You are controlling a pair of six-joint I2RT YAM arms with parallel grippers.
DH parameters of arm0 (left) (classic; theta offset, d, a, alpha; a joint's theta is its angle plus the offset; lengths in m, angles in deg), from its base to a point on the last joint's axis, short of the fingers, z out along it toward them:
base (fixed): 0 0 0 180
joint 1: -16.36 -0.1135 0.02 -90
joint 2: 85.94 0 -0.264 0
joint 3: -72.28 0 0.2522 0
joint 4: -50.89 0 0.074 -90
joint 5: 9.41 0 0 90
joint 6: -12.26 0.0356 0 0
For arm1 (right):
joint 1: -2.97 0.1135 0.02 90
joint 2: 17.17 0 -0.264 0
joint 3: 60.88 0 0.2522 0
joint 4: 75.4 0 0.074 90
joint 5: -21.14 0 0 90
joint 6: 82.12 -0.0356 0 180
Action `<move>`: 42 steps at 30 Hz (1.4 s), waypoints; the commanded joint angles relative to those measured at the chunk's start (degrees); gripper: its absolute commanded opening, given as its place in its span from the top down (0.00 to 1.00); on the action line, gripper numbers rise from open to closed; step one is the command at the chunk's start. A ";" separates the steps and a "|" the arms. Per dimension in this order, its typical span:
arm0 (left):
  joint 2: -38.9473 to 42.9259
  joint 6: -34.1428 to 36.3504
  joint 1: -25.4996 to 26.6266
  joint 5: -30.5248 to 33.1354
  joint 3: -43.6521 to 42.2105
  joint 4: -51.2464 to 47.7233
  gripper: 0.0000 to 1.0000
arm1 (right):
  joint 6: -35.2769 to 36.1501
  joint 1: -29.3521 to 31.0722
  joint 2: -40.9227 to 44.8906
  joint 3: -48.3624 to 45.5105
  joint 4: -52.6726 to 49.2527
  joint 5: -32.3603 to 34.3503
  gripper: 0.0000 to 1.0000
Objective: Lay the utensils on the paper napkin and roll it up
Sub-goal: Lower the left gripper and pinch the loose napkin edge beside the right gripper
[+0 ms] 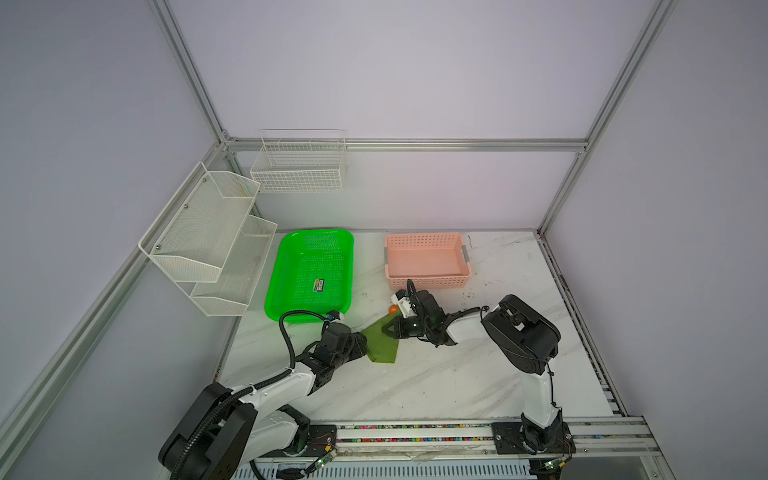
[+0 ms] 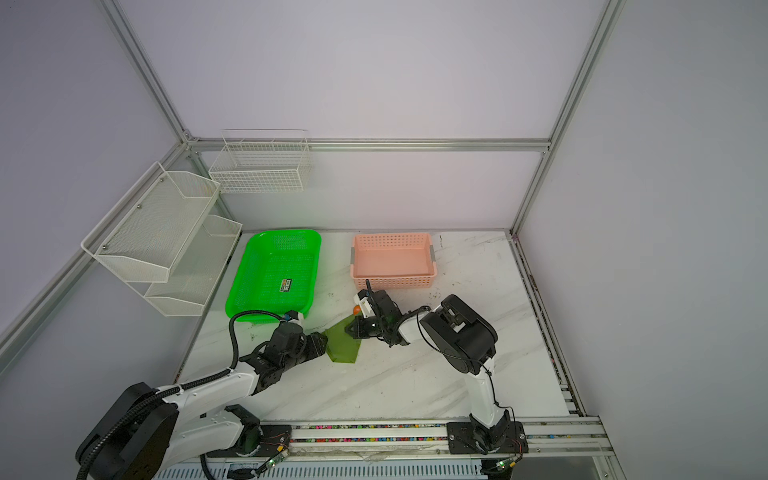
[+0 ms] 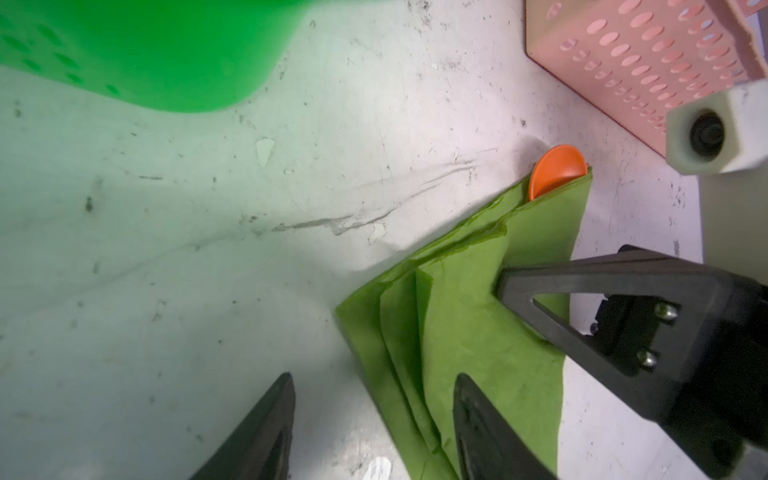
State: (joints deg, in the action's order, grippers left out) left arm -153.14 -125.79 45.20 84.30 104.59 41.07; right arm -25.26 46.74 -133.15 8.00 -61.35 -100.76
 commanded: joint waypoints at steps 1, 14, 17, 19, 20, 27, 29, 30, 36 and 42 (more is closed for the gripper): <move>-1.40 -1.66 -0.63 -1.41 4.72 4.07 0.43 | 0.36 0.70 -0.03 -0.88 -6.19 1.30 1.00; -5.99 -3.93 -0.80 -3.70 5.23 5.35 0.50 | 0.45 0.70 0.05 -1.25 -6.10 1.54 1.00; -6.25 -4.10 -0.80 -3.55 5.40 3.87 0.52 | 0.54 0.70 0.12 -1.24 -6.27 1.58 1.00; -6.10 -4.57 -0.80 -3.19 5.24 2.96 0.52 | 0.54 0.78 0.39 -1.24 -6.37 1.81 1.00; -6.01 -4.88 -0.80 -2.93 5.22 2.43 0.52 | 0.56 0.79 0.52 -1.24 -6.53 1.84 1.00; -6.03 -7.18 -0.79 -3.04 3.81 3.04 0.52 | 0.56 0.79 1.30 -1.67 -7.16 3.32 1.00; -7.48 -8.22 -0.80 -4.15 3.20 5.84 0.55 | 0.41 0.79 1.04 -1.59 -7.04 3.23 1.00; -8.17 -8.55 -0.80 -4.61 3.17 6.88 0.58 | 0.36 0.84 1.02 -1.54 -6.98 3.17 1.00; -9.79 -9.43 -0.72 -5.70 3.22 10.42 0.74 | 0.56 0.88 1.09 -1.32 -7.16 3.30 1.00; -6.74 -8.42 -0.67 -4.23 3.07 10.23 0.87 | 0.36 0.97 0.15 -1.10 -6.73 3.03 1.00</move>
State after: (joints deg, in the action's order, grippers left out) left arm -161.71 -134.31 44.83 79.57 106.36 50.39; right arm -25.24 47.27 -132.21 7.91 -63.12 -99.10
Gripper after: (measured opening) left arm 0.136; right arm 0.048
